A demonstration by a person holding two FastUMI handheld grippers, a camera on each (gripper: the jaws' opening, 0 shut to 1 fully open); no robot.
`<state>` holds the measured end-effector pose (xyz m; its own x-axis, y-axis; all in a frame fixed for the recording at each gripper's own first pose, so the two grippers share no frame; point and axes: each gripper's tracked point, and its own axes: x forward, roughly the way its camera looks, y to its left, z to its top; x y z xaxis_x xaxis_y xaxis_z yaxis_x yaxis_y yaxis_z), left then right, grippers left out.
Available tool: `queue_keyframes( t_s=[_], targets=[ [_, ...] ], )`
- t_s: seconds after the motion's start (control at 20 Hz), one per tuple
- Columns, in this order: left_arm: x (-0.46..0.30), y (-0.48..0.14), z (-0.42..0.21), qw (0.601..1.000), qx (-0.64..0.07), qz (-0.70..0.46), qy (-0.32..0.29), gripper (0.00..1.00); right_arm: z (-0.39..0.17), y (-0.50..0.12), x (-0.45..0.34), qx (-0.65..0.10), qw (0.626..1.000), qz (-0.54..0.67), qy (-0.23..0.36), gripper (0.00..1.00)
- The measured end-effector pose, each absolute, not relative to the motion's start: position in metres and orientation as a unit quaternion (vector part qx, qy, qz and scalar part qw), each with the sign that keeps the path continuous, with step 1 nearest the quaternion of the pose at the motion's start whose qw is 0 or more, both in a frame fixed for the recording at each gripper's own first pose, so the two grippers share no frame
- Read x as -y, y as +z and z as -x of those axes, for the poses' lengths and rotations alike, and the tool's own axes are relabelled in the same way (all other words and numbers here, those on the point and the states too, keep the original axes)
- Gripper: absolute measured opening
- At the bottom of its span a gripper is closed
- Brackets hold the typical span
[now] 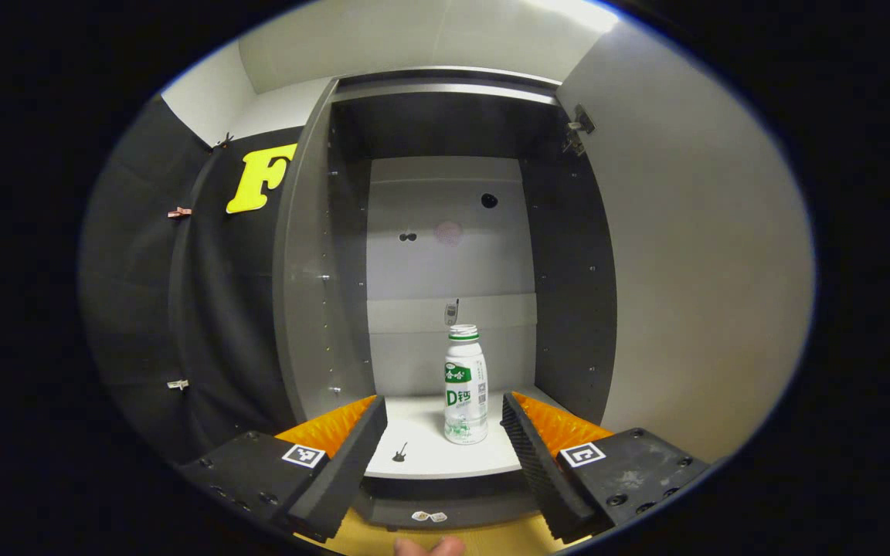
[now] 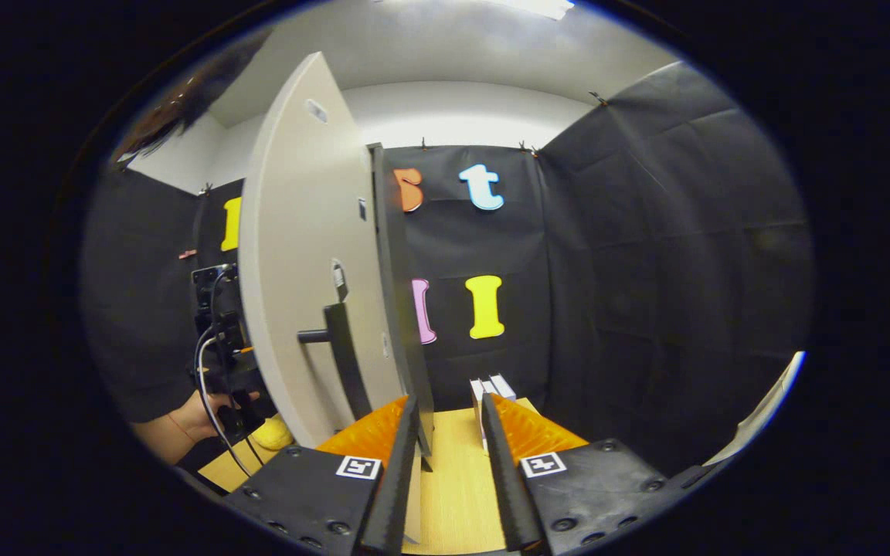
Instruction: Open the cabinet door with the right hand, grasp the bottle in the cabinet with the left hand and place it on the coaster, then close the cabinet door with the right hand.
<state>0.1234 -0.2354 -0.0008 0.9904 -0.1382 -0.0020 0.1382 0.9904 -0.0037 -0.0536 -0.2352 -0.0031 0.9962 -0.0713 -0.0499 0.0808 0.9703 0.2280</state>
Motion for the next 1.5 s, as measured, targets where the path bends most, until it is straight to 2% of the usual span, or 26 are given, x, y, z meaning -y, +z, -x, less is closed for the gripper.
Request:
queue_keyframes(
  t_s=[0.05, 0.1, 0.2, 0.25, 0.4, 0.85, 1.1, 1.25, 1.4, 1.5],
  targets=[
    [0.239, -0.002, -0.13, 0.998, 0.001, 0.001, -0.071, 0.95, 0.052, -0.003, 0.244, -0.02, 0.99, -0.128, -0.053, 0.67],
    [0.242, -0.003, -0.137, 0.997, 0.001, -0.001, -0.072, 0.94, 0.05, -0.001, 0.251, -0.018, 0.988, -0.141, -0.064, 0.68],
    [0.247, -0.008, -0.153, 0.998, -0.004, -0.004, -0.07, 0.95, 0.046, 0.003, 0.266, -0.006, 0.983, -0.16, -0.084, 0.92],
    [0.249, -0.012, -0.161, 0.998, -0.005, -0.005, -0.067, 0.95, 0.048, 0.008, 0.273, 0.009, 0.983, -0.161, -0.092, 0.95],
    [0.256, -0.016, -0.192, 0.998, -0.009, -0.008, -0.064, 0.92, 0.039, 0.011, 0.284, 0.031, 0.984, -0.146, -0.101, 0.97],
    [0.267, -0.042, -0.262, 0.999, -0.028, -0.001, -0.041, 0.95, 0.021, -0.013, 0.293, -0.005, 0.991, -0.099, -0.094, 0.97],
    [0.275, -0.049, -0.295, 0.999, -0.032, 0.007, -0.034, 0.92, 0.015, -0.022, 0.297, -0.017, 0.99, -0.113, -0.089, 0.98],
    [0.274, -0.056, -0.306, 0.999, -0.035, 0.012, -0.035, 0.95, 0.017, -0.019, 0.296, -0.016, 0.99, -0.116, -0.084, 0.98],
    [0.274, -0.054, -0.303, 0.998, -0.038, 0.014, -0.042, 0.73, 0.019, -0.019, 0.29, -0.019, 0.991, -0.106, -0.08, 0.98],
    [0.27, -0.05, -0.294, 0.998, -0.037, 0.023, -0.051, 0.72, 0.022, -0.017, 0.284, -0.017, 0.992, -0.096, -0.078, 0.98]
  ],
)
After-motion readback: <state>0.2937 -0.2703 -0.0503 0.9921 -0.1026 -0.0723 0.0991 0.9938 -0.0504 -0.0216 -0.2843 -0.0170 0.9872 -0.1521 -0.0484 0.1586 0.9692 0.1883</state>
